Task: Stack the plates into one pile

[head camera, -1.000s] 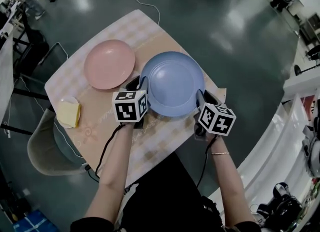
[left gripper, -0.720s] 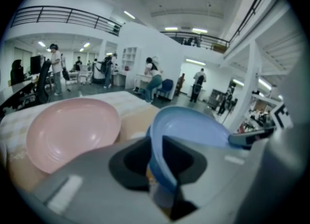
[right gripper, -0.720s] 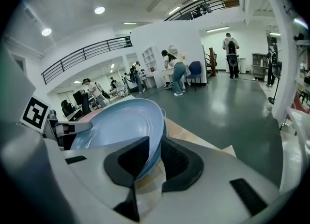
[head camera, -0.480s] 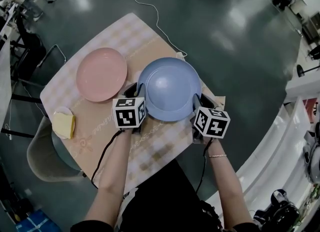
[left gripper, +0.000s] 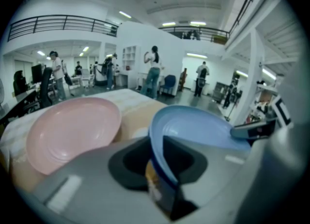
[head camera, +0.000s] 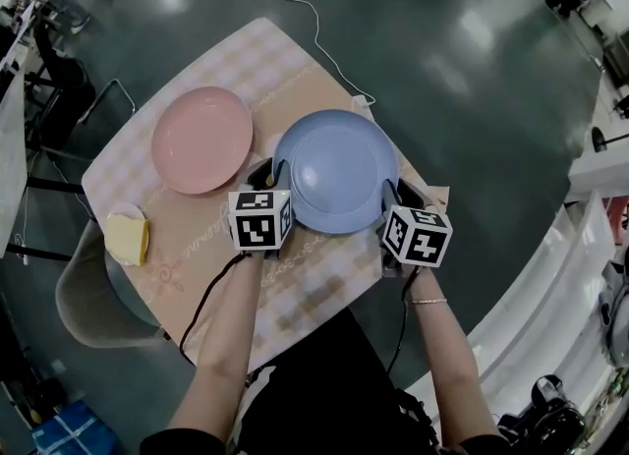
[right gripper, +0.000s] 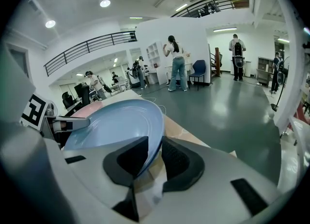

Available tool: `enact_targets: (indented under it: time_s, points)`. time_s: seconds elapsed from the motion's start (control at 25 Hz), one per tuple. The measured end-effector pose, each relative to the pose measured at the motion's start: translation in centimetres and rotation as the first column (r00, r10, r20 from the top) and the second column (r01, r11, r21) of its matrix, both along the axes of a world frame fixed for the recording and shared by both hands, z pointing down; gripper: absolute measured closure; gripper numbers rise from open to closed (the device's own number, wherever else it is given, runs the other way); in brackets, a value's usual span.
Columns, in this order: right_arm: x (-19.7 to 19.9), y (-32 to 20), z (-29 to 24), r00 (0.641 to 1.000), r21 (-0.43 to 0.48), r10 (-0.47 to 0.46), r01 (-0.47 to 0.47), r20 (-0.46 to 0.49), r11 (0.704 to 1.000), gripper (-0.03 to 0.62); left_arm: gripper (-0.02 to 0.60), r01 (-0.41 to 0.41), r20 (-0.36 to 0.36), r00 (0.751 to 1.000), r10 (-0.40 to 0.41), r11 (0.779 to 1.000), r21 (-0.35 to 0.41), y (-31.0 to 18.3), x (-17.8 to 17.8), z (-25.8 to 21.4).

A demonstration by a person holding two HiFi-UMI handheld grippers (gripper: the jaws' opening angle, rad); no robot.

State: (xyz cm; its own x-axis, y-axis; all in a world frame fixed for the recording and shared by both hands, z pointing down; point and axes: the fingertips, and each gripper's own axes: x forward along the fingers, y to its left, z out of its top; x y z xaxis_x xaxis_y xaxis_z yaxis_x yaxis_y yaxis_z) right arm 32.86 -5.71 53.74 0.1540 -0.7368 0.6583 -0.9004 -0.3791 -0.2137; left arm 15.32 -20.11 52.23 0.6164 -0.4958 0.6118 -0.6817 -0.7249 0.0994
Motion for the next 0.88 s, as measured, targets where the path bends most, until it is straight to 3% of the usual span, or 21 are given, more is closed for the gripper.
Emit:
enact_targets:
  time_s: [0.2, 0.36, 0.6, 0.88]
  points:
    - [-0.2, 0.1, 0.4, 1.0, -0.008, -0.02, 0.02, -0.001, 1.0, 0.477, 0.465, -0.016, 0.011, 1.0, 0.016, 1.0, 0.008, 0.3, 0.3, 0.1]
    - [-0.3, 0.5, 0.3, 1.0, 0.0, -0.021, 0.021, 0.01, 1.0, 0.448, 0.4, -0.028, 0.036, 0.999, 0.028, 0.999, 0.02, 0.5, 0.3, 0.1]
    - [0.6, 0.7, -0.4, 1.0, 0.023, -0.019, 0.019, 0.004, 1.0, 0.447, 0.39, -0.02, 0.032, 0.999, 0.019, 0.999, 0.042, 0.5, -0.1, -0.8]
    - [1.1, -0.2, -0.3, 0.998, 0.034, -0.023, 0.021, 0.057, 0.999, 0.442, 0.393, 0.031, -0.035, 0.999, -0.033, 0.998, -0.06, 1.1, -0.3, 0.3]
